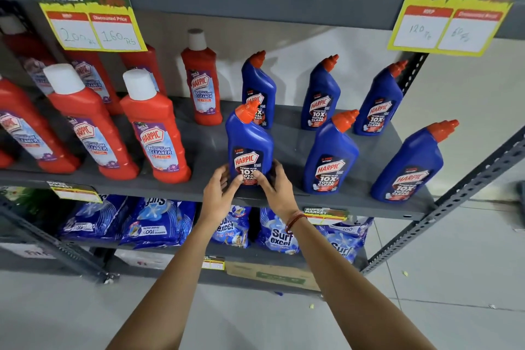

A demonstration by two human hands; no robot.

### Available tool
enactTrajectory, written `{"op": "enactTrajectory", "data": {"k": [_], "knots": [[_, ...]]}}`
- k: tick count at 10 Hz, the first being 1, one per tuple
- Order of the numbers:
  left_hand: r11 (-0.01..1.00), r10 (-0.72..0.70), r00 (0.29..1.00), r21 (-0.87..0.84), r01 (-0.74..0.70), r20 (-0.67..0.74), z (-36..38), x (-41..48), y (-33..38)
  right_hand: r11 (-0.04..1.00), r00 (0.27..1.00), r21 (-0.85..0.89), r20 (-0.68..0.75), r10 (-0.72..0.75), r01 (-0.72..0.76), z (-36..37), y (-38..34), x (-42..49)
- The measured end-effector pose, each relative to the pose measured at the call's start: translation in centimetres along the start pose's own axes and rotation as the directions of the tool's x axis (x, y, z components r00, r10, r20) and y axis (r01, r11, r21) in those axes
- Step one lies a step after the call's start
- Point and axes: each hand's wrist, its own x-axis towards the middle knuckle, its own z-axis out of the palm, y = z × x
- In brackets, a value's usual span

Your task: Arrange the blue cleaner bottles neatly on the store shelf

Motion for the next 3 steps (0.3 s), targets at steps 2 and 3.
{"op": "enactTrajectory", "data": {"k": [2,3], "knots": [[0.996,0.060,0.983,0.068,-0.049,-0.175,0.0,-2.4,1.3,0.987,0.995,-0.151,-0.072,-0.061,0.050,-1.2,-0.8,-2.3],[0.953,0.275,0.936,0.191,-0.236,-0.220,0.0,-3.9,3.9,0.964,0.959,-0.205,-0.194,-0.208,0.168,-2.9,-3.2,-5.0]]}}
